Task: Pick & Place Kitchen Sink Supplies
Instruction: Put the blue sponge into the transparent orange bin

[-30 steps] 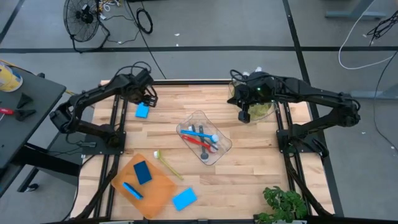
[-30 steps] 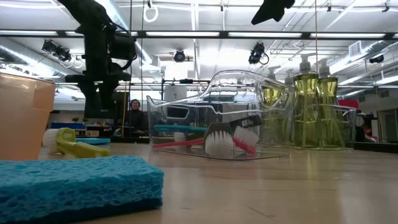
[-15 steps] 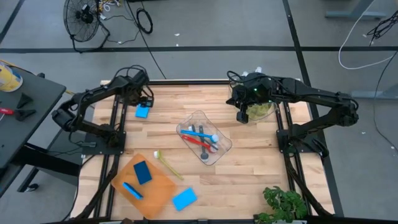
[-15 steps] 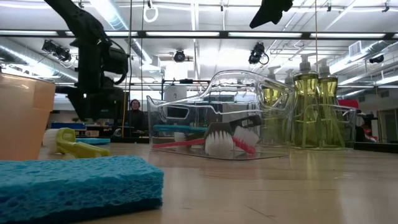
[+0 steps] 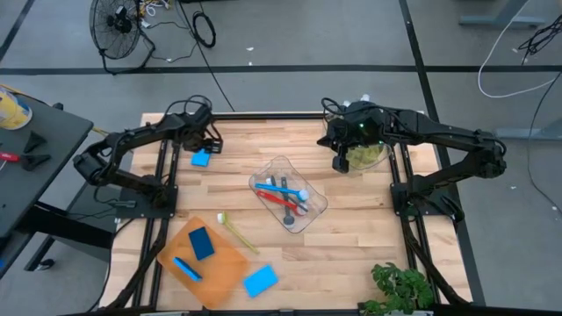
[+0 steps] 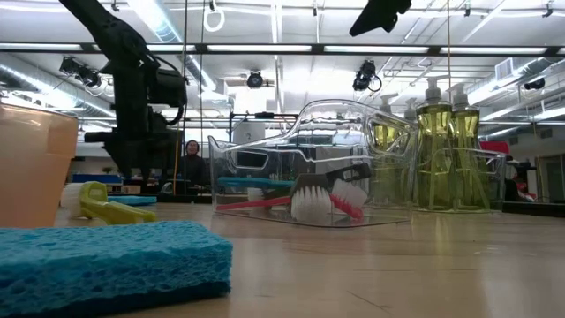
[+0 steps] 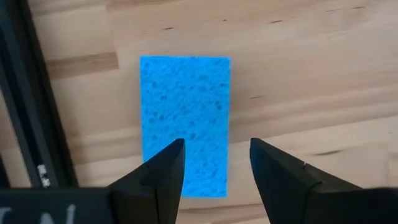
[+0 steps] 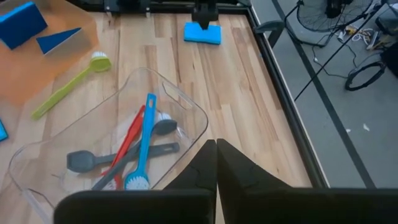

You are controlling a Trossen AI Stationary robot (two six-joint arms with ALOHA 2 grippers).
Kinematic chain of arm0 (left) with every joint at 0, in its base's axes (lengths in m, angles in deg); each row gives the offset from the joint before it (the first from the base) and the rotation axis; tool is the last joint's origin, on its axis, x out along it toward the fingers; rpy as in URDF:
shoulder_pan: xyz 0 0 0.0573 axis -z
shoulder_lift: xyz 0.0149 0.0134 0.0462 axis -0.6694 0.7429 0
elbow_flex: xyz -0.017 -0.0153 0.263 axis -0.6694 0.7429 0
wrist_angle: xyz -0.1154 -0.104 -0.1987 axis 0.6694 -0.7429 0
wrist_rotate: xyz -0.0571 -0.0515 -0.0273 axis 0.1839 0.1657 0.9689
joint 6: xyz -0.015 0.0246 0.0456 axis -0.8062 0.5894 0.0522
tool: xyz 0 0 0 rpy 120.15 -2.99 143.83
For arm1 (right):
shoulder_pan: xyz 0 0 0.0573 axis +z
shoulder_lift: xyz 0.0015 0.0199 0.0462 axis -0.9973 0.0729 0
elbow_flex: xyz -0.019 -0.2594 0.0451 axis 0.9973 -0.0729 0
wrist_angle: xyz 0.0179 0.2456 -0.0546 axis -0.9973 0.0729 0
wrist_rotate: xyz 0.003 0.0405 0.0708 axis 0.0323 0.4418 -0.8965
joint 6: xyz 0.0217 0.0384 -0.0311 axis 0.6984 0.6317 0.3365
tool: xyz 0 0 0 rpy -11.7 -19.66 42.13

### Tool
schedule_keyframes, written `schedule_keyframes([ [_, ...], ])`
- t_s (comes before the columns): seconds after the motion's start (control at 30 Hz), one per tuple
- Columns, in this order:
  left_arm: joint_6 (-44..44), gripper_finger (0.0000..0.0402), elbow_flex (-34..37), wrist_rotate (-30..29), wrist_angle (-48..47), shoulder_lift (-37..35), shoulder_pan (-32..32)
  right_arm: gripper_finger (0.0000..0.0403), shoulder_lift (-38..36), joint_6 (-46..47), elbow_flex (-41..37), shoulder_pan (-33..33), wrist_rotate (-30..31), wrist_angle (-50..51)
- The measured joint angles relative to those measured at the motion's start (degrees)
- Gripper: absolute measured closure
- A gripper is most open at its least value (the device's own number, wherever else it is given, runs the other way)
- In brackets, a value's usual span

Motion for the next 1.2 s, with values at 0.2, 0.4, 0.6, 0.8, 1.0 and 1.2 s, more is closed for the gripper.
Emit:
schedule_keyframes([
  [0.2,-3.2,0.0216,0.0,-3.8,0.2,0.2,4.0,0.0396,0.0,-0.9,0.0,0.0,0.0,-0.6],
  [0.4,-4.4,0.0216,0.0,-5.5,0.5,2.9,5.8,0.0396,0.0,-2.6,0.0,0.0,0.0,-1.2],
  [0.6,-4.8,0.0216,0.0,-8.6,0.8,6.0,7.4,0.0396,0.0,-3.2,0.0,-0.2,0.0,-1.4],
  [0.8,-4.3,0.0216,0.0,-9.2,2.0,8.8,7.9,0.0396,0.0,-3.2,0.0,-0.2,0.0,-1.4],
  [1.0,-4.2,0.0216,-0.1,-9.1,2.8,12.6,8.3,0.0396,0.0,-3.3,0.0,-0.4,0.0,-1.4],
  [1.2,-4.2,0.0227,-0.2,-9.3,3.2,14.2,8.6,0.0396,0.0,-3.3,0.0,-1.1,0.0,-1.4],
])
